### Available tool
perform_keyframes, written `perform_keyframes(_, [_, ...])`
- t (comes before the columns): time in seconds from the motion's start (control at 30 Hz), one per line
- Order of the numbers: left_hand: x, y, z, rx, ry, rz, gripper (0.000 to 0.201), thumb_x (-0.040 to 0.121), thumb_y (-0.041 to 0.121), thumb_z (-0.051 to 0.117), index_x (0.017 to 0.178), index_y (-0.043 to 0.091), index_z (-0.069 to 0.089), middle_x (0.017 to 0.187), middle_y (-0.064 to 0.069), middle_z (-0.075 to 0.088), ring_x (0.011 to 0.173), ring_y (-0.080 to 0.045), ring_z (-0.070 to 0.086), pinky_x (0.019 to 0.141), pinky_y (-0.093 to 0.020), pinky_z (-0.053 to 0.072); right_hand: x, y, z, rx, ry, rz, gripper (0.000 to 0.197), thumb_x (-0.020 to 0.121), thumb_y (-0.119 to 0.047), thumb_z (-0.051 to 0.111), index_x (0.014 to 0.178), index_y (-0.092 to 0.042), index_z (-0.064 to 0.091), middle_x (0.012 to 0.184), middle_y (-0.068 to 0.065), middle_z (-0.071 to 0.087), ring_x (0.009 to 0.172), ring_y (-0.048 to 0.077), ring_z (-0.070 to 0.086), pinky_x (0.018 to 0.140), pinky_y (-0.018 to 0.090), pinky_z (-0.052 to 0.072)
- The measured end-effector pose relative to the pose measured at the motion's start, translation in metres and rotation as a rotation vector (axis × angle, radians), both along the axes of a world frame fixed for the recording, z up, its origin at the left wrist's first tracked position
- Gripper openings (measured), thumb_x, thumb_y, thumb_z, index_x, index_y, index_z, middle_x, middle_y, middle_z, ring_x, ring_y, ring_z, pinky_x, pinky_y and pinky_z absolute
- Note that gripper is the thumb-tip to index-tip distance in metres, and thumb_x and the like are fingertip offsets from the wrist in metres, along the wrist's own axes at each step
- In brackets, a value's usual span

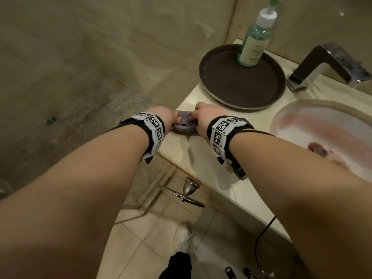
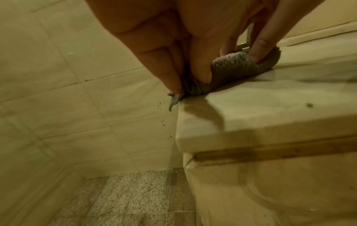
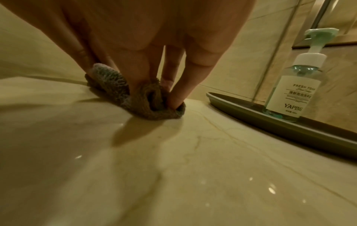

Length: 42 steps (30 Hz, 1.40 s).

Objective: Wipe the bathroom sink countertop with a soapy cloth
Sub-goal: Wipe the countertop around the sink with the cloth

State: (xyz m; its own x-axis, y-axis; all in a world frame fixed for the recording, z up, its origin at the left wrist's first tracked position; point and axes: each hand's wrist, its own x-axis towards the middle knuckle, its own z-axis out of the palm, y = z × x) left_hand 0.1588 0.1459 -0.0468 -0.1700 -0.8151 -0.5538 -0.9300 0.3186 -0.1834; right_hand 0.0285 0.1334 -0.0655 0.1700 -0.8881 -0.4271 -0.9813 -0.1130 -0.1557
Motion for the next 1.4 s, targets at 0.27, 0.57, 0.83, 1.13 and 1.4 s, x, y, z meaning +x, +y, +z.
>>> perform_keyframes(0.27, [0.011,0.031,0.002,0.022,0.044,0.202,0.046,0.103,0.030,0.023,0.145,0.013,0.032,0.142,-0.017,0.045,0.129,-0.030,0.046,0.103,-0.036,0.037,0.010,0.030,0.000,-0.101,0.003,0.221,0.039,0.082,-0.015,0.060,0.121,-0.019,0.059,0.122,0.006,0.047,0.111,0.030,0.053,0.089,0.032,0.045])
perform_keyframes(0.57, [0.009,0.056,-0.008,0.082,0.063,0.414,0.054,0.103,0.036,0.016,0.145,0.006,0.031,0.146,-0.021,0.039,0.133,-0.033,0.041,0.106,-0.037,0.034,0.012,0.059,-0.003,-0.126,-0.011,0.261,0.041,0.082,-0.015,0.059,0.122,-0.023,0.058,0.126,0.003,0.047,0.117,0.028,0.049,0.088,0.030,0.043])
perform_keyframes(0.83, [-0.003,0.090,-0.014,-0.011,0.065,0.347,0.048,0.104,0.032,0.019,0.140,0.006,0.037,0.136,-0.023,0.049,0.123,-0.035,0.050,0.097,-0.037,0.041,0.002,0.082,-0.008,-0.073,-0.003,0.258,0.043,0.080,-0.020,0.062,0.123,-0.022,0.057,0.128,0.005,0.048,0.115,0.028,0.051,0.088,0.029,0.043])
perform_keyframes(1.13, [-0.024,0.115,-0.005,0.018,-0.046,0.234,0.035,0.099,0.018,0.037,0.131,0.010,0.051,0.127,-0.014,0.058,0.116,-0.030,0.057,0.092,-0.034,0.046,-0.013,0.100,-0.005,-0.011,-0.088,0.099,0.033,0.085,-0.020,0.056,0.117,-0.015,0.052,0.115,0.009,0.060,0.104,0.027,0.058,0.075,0.027,0.041])
perform_keyframes(1.4, [-0.043,0.083,0.037,0.048,-0.045,0.134,0.033,0.094,0.020,0.046,0.125,0.016,0.058,0.123,-0.013,0.060,0.109,-0.030,0.060,0.078,-0.028,0.040,-0.037,0.090,0.016,-0.014,-0.072,0.127,0.037,0.086,-0.022,0.055,0.121,-0.016,0.058,0.113,0.005,0.053,0.100,0.026,0.056,0.076,0.027,0.039])
